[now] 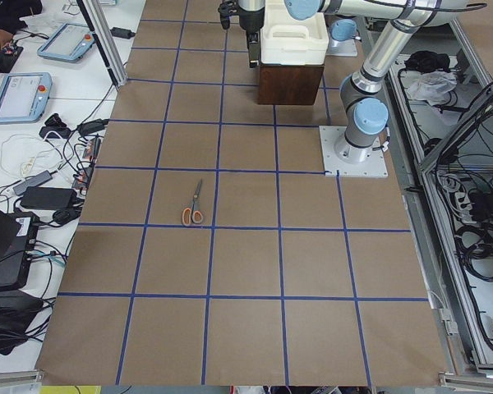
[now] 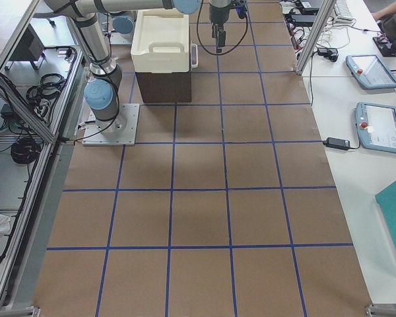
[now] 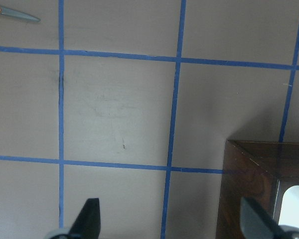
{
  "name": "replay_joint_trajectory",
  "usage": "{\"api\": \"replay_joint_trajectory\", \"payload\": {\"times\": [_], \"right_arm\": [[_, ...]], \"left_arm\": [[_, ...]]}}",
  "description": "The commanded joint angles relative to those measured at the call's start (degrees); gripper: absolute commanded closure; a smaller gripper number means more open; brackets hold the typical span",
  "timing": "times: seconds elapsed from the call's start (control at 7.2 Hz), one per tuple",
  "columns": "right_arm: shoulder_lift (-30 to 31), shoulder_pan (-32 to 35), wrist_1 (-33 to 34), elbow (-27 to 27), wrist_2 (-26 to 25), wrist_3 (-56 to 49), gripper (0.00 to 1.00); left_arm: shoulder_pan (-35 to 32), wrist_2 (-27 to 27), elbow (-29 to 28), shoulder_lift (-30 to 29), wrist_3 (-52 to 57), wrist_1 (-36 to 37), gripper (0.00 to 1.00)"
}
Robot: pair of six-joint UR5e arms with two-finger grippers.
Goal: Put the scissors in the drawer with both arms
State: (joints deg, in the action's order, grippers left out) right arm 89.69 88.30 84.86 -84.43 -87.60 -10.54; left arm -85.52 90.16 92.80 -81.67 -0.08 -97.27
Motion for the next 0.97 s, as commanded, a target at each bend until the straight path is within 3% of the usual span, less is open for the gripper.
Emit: {"api": "replay_joint_trajectory", "payload": {"times": [0.0,0.28,0.83], "right_arm": [[-1.08,0.12,0.56,0.58,-0.11,-0.44,0.00],[-3.02,0.03,3.79,1.02,-0.03,-10.24,0.00],[-11.80,9.67,9.88,0.94,-0.11,-32.00,0.00]], "left_arm": [[0.00,0.11,0.02,0.02,0.17,-0.02,0.00],[0.00,0.11,0.02,0.02,0.25,-0.02,0.00],[0.00,-0.07,0.02,-0.07,0.25,0.24,0.00]]}}
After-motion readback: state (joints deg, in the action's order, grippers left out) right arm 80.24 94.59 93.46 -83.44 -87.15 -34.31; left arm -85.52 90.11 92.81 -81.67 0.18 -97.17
